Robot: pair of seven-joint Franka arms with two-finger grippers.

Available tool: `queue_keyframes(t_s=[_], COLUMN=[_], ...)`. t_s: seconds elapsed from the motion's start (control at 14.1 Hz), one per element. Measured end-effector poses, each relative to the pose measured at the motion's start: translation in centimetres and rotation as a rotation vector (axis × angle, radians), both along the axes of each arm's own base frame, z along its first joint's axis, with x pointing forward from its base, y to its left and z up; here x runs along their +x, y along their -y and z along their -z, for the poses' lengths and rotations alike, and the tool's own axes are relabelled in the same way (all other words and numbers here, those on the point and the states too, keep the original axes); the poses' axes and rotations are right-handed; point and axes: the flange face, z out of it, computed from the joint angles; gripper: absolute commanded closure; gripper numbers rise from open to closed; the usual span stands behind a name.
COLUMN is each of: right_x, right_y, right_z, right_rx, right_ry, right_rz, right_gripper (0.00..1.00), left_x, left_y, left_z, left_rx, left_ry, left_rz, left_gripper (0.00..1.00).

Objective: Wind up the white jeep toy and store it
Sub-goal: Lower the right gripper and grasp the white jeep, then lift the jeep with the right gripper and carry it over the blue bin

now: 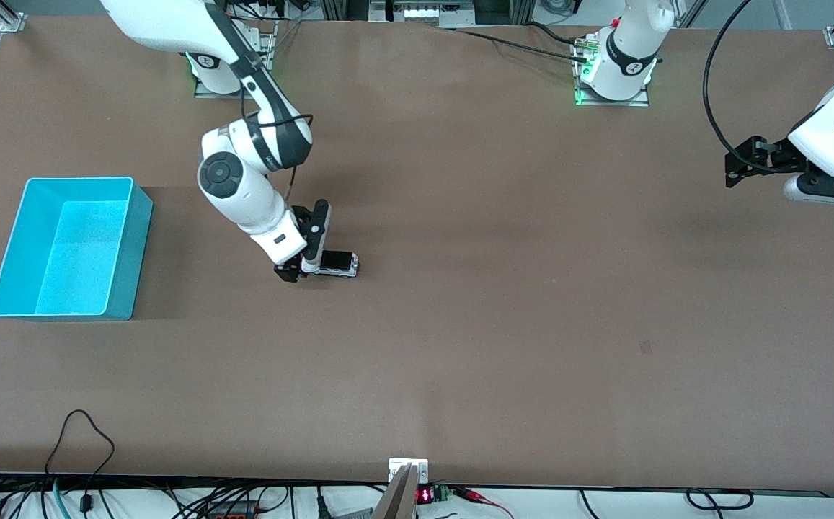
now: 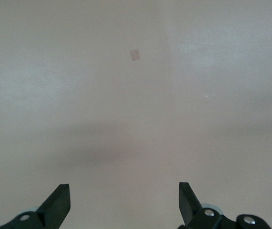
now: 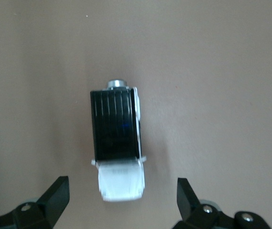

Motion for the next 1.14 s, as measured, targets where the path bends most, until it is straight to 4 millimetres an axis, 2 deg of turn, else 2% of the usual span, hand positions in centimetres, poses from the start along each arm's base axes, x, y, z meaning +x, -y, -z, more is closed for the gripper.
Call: queue_keyframes(t_s=[0.28,0.57,0.64,0.71,0.78,1.06,1.14], right_x=[-0.1,-0.9,-1.1,-1.2,-1.2,-1.0,-1.0], right_y=[-0.6,-2.2,-2.6,-2.8,-2.8,-2.7,-2.7], right_z=[2.8,2.9,2.9,2.9,2.9,2.7,2.6], right_rx=[0.009,0.017,0.018,0.019,0.020,0.021,0.022], right_ry=[0.029,0.030,0.031,0.032,0.033,0.037,0.039], right_rz=[0.009,0.032,0.033,0.033,0.033,0.035,0.035], right_gripper=[0.00,0.00,0.14,0.35,0.51,0.95,1.00], left_x=[0.0,0.0,0.0,0.0,0.0,0.0,0.0], left_y=[0.0,0.0,0.0,0.0,0.0,-0.1,-0.1], left_z=[0.0,0.0,0.0,0.0,0.0,0.0,0.0], left_rx=[0.000,0.000,0.000,0.000,0.000,0.000,0.000], left_ry=[-0.001,-0.004,-0.004,-0.004,-0.004,-0.005,-0.005], left_rz=[0.000,0.000,0.000,0.000,0.000,-0.002,-0.002], left_gripper=[0.00,0.00,0.00,0.00,0.00,0.00,0.00])
